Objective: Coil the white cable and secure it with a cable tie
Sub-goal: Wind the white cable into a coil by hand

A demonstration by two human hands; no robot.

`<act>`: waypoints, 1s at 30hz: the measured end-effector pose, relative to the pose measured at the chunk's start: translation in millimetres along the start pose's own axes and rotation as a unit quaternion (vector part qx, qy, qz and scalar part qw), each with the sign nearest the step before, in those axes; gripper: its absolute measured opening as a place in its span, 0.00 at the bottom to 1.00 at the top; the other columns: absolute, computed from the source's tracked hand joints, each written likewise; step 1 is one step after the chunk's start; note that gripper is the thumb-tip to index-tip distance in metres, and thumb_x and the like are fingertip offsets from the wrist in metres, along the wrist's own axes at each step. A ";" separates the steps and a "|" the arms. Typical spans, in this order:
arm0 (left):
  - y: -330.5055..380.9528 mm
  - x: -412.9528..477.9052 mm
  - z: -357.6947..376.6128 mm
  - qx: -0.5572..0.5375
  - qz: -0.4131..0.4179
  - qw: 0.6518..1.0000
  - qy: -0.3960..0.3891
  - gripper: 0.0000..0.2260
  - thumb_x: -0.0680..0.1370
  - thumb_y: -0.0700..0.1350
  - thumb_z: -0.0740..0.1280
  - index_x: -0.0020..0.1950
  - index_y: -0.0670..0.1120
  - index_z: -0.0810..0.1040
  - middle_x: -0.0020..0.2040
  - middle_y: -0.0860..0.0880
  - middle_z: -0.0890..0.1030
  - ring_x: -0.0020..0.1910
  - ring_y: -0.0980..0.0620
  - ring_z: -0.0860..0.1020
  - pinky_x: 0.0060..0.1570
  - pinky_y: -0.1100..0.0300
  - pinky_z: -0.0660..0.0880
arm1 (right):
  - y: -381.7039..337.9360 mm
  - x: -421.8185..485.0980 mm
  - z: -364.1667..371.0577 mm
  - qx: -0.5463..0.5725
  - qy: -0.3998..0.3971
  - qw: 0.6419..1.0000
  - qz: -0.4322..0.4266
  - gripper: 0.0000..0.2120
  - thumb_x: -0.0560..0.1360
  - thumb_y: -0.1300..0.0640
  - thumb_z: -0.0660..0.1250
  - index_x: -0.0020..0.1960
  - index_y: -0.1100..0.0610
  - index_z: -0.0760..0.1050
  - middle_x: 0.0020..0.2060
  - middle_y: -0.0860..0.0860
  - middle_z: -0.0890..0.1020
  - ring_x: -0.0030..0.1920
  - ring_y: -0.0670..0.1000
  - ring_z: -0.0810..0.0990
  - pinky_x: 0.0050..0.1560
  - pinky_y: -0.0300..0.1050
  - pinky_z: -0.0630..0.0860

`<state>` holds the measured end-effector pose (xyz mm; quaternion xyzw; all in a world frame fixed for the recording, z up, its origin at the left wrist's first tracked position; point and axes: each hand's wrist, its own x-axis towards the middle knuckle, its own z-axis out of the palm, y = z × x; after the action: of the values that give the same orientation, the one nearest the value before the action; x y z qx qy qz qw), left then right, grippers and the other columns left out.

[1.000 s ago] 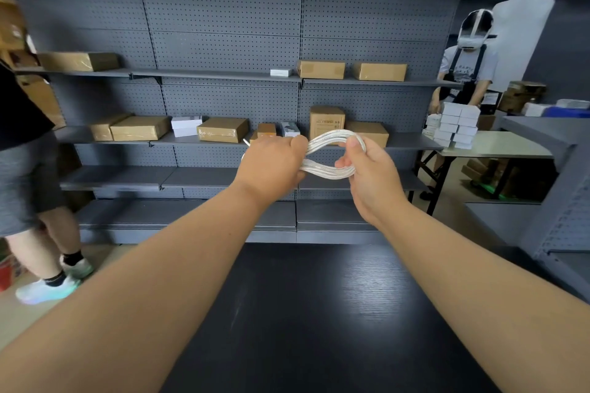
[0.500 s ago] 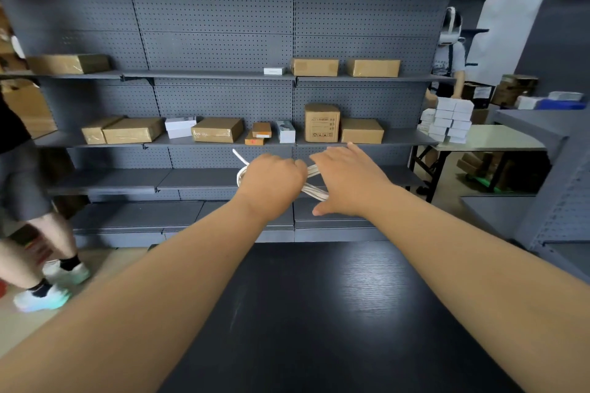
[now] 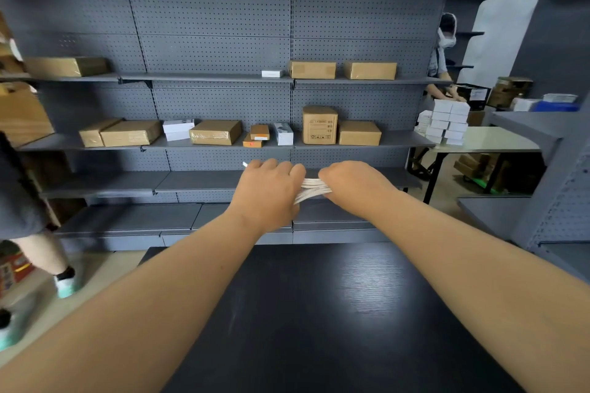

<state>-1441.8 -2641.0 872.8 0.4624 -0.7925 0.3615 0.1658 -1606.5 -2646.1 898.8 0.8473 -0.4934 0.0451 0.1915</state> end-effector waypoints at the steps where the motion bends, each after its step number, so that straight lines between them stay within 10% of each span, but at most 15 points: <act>1: -0.7 -1.6 -0.9 -0.009 -0.004 1.000 -0.011 0.17 0.60 0.51 0.74 0.41 0.46 0.71 0.34 0.48 0.77 0.33 0.45 0.75 0.35 0.58 0.63 | 1.3 -1.3 -0.9 0.004 -0.006 1.000 0.003 0.06 0.77 0.58 0.60 0.52 0.59 0.72 0.49 0.56 0.79 0.50 0.59 0.78 0.44 0.49 0.72; 6: -2.5 -3.3 -12.1 -0.041 -0.031 0.994 -0.092 0.18 0.71 0.52 0.68 0.54 0.46 0.67 0.49 0.47 0.74 0.48 0.44 0.74 0.46 0.53 0.68 | 7.7 -5.9 -5.1 -0.001 -0.007 1.000 0.015 0.07 0.78 0.57 0.60 0.53 0.59 0.72 0.50 0.56 0.79 0.51 0.58 0.77 0.44 0.49 0.72; 30: -13.2 -4.4 -24.0 -0.030 0.044 0.975 -0.214 0.08 0.80 0.43 0.56 0.57 0.43 0.67 0.50 0.43 0.77 0.45 0.41 0.77 0.36 0.53 0.66 | 1.7 -13.9 -6.8 0.004 -0.008 1.000 -0.022 0.10 0.79 0.54 0.58 0.54 0.59 0.73 0.49 0.57 0.80 0.49 0.59 0.78 0.45 0.50 0.73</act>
<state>-1430.0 -2624.9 892.1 0.4883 -0.8397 0.2375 -0.0098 -1614.2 -2633.0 901.8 0.8590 -0.4761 0.0360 0.1846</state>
